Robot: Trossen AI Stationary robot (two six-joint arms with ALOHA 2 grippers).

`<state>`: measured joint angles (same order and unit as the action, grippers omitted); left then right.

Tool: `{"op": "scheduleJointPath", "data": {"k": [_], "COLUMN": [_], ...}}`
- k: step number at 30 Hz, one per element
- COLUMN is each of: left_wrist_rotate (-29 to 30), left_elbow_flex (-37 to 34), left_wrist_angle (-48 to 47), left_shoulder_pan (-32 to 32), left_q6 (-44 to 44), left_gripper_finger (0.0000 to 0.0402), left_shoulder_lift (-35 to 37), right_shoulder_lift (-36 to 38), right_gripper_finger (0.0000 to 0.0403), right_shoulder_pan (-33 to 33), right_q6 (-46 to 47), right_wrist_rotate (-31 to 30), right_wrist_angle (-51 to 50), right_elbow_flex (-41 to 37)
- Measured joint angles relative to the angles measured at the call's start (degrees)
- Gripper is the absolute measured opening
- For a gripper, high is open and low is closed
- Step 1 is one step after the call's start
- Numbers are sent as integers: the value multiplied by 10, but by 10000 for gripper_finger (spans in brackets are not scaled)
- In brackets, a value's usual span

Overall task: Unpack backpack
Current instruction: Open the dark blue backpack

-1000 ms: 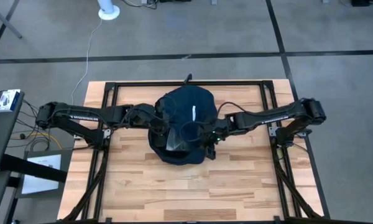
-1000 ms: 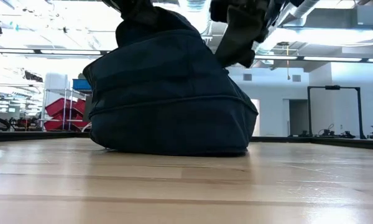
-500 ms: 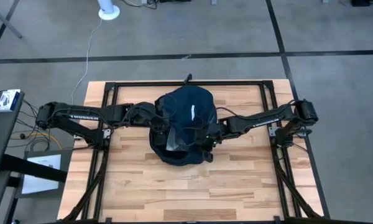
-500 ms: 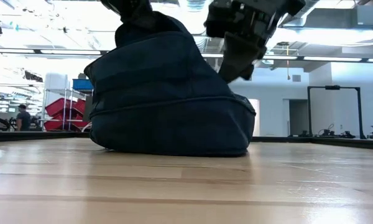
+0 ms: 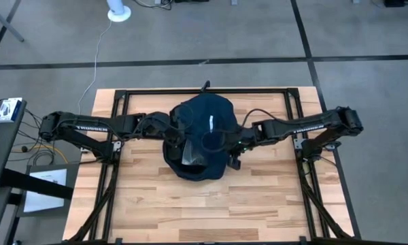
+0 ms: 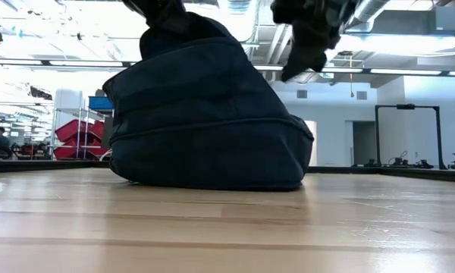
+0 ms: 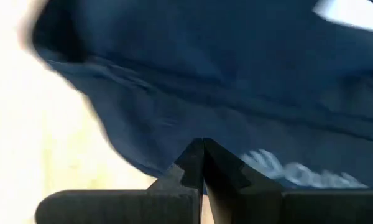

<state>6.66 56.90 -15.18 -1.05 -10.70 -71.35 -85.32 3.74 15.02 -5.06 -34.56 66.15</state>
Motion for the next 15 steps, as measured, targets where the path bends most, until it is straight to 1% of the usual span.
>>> {"op": "scheduleJointPath", "data": {"k": [2,6,9,11,15], "left_wrist_rotate": [-7,-7,-7,-7,-9], "left_elbow_flex": [0,0,0,0,0], "left_wrist_angle": [0,0,0,0,1], "left_shoulder_pan": [3,0,-5,-8,-9], "left_q6": [-1,-4,-4,-3,-3], "left_gripper_finger": [0,0,0,0,0], "left_shoulder_lift": [0,0,0,0,0], "right_shoulder_lift": [-2,-2,-2,-2,-2], "right_gripper_finger": [0,0,5,17,59], "right_shoulder_pan": [-8,-15,-2,7,19], "right_q6": [10,35,-6,-26,-53], "right_wrist_rotate": [-10,-9,2,8,20], "right_wrist_angle": [-14,12,36,64,96], "right_elbow_flex": [0,0,0,0,0]}}
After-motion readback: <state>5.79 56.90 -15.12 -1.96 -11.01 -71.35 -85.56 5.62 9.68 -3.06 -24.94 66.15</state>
